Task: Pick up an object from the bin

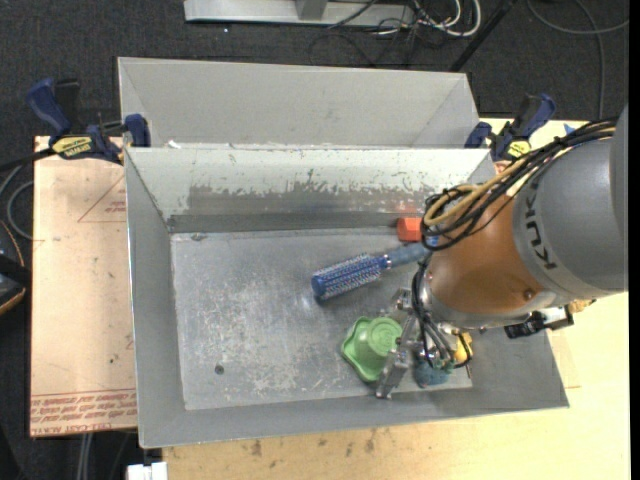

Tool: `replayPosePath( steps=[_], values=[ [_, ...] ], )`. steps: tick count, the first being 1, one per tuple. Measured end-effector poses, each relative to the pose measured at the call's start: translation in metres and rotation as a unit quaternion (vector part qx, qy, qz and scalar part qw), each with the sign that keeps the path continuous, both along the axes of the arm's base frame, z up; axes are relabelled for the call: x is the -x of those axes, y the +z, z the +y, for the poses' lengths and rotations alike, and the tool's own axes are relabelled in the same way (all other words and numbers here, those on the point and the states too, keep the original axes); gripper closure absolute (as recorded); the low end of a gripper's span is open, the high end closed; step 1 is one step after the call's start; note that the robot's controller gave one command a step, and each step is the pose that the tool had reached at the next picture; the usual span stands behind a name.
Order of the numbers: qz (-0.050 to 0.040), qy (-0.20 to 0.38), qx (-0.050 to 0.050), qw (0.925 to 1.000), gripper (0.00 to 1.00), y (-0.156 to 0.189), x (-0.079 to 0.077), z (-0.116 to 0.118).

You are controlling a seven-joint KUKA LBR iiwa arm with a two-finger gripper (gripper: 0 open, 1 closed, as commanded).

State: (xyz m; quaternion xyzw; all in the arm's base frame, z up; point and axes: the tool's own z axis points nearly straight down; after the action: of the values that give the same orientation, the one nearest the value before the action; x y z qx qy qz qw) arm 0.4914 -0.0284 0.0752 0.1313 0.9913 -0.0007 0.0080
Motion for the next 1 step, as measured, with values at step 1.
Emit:
replayPosePath(
  steps=[1],
  values=[
    [-0.0040,0.010,0.000,0.9999,0.00,0.0003,0.0012,0.0362]
  ],
)
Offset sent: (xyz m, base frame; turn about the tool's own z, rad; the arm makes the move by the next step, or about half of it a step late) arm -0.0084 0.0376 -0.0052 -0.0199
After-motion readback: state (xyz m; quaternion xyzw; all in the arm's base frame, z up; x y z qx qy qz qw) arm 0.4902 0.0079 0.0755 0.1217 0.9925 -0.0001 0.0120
